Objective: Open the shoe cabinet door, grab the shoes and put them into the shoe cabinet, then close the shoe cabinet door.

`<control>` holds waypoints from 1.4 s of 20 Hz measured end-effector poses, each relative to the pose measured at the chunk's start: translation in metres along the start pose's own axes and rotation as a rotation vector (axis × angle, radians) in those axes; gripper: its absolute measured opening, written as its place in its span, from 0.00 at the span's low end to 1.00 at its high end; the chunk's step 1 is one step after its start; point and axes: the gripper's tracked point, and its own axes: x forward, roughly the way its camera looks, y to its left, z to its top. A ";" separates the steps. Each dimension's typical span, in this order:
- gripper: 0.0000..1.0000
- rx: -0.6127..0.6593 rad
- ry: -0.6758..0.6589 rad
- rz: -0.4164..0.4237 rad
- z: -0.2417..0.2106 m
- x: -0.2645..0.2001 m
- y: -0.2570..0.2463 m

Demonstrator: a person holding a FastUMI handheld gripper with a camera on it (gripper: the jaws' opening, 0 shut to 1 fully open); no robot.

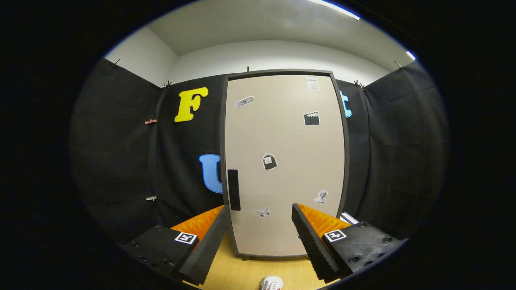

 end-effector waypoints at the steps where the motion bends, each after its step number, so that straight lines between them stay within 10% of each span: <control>1: 0.98 -0.001 0.003 0.001 -0.001 0.004 0.002; 28: 0.90 0.050 0.016 -0.182 -0.056 0.208 0.059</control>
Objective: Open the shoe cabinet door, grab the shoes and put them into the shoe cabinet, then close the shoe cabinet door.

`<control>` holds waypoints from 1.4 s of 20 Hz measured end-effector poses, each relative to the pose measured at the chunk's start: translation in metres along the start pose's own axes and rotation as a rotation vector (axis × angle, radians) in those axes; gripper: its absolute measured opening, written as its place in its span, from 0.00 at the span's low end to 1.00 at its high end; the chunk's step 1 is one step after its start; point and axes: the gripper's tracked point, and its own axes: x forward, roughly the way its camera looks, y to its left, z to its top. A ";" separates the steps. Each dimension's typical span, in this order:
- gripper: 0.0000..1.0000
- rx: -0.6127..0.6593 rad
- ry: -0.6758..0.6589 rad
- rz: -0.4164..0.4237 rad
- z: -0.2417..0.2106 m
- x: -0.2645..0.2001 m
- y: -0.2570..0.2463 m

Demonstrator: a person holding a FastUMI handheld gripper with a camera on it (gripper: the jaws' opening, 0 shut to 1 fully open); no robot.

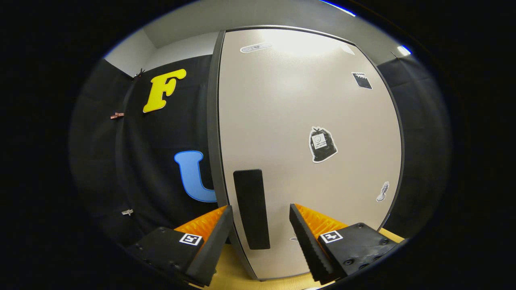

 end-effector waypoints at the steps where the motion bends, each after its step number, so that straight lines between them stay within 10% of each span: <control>1: 0.87 0.001 0.001 -0.001 -0.001 0.002 0.001; 6: 0.78 -0.015 0.000 -0.008 -0.003 0.008 0.003; 8: 0.46 -0.027 -0.008 -0.023 -0.001 0.007 0.002; 14: 0.29 -0.054 0.007 -0.024 -0.004 0.007 0.006; 28: 0.29 -0.027 0.021 0.082 0.003 -0.063 -0.005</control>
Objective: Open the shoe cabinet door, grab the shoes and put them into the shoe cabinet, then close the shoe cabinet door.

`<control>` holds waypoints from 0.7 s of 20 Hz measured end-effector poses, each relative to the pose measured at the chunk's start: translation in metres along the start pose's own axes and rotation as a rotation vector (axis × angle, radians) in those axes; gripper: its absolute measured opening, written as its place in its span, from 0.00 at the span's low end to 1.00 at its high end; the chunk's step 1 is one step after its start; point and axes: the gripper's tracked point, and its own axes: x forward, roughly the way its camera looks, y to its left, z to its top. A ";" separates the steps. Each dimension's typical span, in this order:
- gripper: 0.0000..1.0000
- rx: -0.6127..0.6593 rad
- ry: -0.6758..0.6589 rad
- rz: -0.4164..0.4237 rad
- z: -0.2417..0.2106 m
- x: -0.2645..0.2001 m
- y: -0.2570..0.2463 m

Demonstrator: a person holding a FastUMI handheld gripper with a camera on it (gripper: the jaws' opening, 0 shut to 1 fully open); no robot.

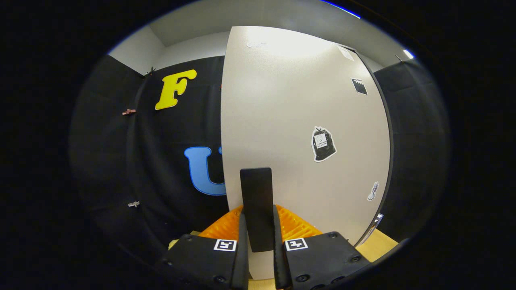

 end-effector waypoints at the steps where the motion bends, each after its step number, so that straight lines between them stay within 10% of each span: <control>1: 0.29 0.003 0.002 0.013 0.001 -0.009 -0.002; 14: 0.29 -0.014 0.055 0.189 0.008 -0.095 -0.045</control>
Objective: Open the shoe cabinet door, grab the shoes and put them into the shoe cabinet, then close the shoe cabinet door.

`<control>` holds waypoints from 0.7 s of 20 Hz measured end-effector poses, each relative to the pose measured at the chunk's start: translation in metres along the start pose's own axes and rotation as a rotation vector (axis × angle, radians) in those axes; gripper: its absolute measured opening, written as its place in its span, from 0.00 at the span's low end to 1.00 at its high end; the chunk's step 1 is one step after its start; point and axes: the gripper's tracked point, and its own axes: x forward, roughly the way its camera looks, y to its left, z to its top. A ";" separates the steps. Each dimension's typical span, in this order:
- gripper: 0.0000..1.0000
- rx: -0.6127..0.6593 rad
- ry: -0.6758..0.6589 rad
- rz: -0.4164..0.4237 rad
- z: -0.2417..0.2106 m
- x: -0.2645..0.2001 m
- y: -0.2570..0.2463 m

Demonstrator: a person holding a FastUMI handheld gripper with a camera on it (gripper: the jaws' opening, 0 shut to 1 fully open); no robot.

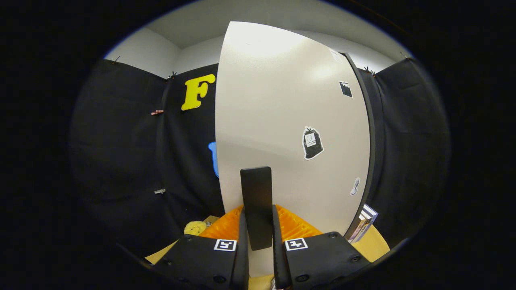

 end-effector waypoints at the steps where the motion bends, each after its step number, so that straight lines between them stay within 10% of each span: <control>1: 0.29 -0.001 0.001 0.006 0.000 -0.006 -0.003; 14: 0.28 -0.017 -0.008 0.028 0.005 -0.069 -0.054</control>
